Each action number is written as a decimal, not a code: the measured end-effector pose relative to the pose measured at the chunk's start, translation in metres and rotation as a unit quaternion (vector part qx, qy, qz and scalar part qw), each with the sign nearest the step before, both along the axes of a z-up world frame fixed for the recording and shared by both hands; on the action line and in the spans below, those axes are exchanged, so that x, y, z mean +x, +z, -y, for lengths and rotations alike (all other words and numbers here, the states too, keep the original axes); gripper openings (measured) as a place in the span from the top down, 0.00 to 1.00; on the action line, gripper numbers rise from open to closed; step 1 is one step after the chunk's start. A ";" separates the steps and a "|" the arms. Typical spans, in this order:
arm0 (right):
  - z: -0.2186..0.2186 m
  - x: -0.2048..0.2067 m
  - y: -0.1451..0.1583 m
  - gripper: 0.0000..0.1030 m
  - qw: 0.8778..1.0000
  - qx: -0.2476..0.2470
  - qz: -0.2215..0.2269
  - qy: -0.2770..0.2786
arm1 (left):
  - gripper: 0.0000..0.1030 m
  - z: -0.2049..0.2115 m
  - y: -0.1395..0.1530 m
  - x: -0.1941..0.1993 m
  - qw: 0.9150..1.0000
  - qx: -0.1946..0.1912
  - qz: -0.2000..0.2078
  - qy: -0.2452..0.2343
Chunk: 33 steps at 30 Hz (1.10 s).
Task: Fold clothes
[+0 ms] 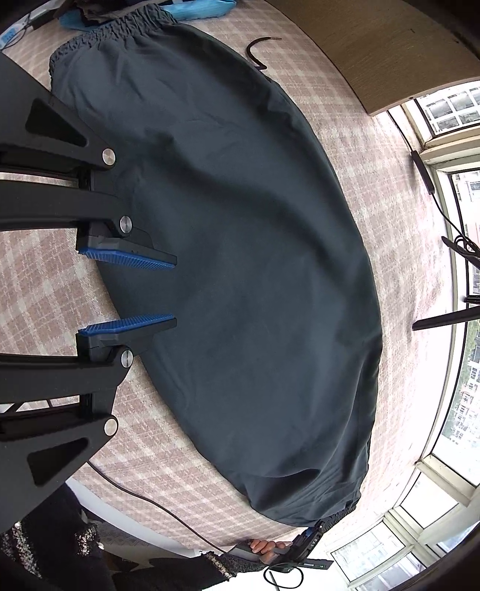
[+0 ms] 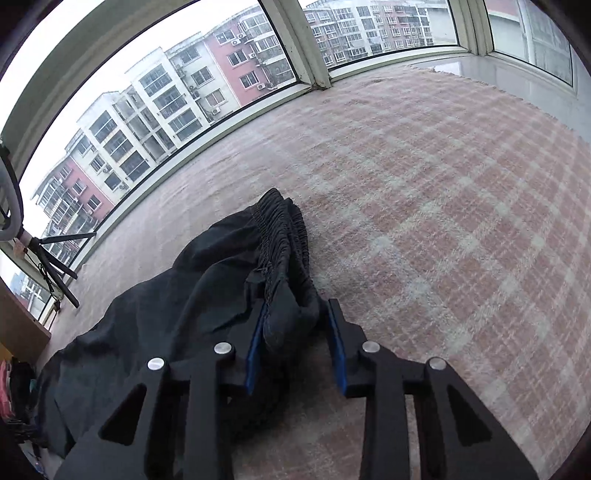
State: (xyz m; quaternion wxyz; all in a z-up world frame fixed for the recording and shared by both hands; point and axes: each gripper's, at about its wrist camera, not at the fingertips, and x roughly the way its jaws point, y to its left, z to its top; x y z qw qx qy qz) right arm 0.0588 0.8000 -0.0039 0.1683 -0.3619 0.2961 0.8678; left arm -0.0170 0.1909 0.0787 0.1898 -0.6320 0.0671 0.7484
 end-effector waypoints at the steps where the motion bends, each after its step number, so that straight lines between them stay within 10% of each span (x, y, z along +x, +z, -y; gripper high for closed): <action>1: 0.000 0.003 0.003 0.76 1.000 -0.003 -0.009 -0.001 | 0.77 0.001 -0.003 0.000 1.000 0.001 0.004 0.002; 9: -0.026 0.021 0.064 0.90 0.990 -0.033 -0.123 -0.069 | 0.77 -0.029 0.001 0.004 0.999 0.028 -0.002 -0.044; 20: -0.015 -0.030 0.037 0.84 0.999 0.011 0.034 -0.030 | 0.69 -0.076 -0.017 0.043 0.988 -0.030 -0.034 -0.150; 25: 0.007 0.016 0.076 0.67 0.999 0.041 0.012 -0.029 | 0.67 -0.047 -0.013 0.066 0.983 -0.072 -0.061 -0.155; 33: 0.186 0.026 0.080 0.67 0.968 -0.039 -0.001 0.246 | 0.68 -0.059 -0.034 0.061 0.965 -0.101 -0.107 -0.215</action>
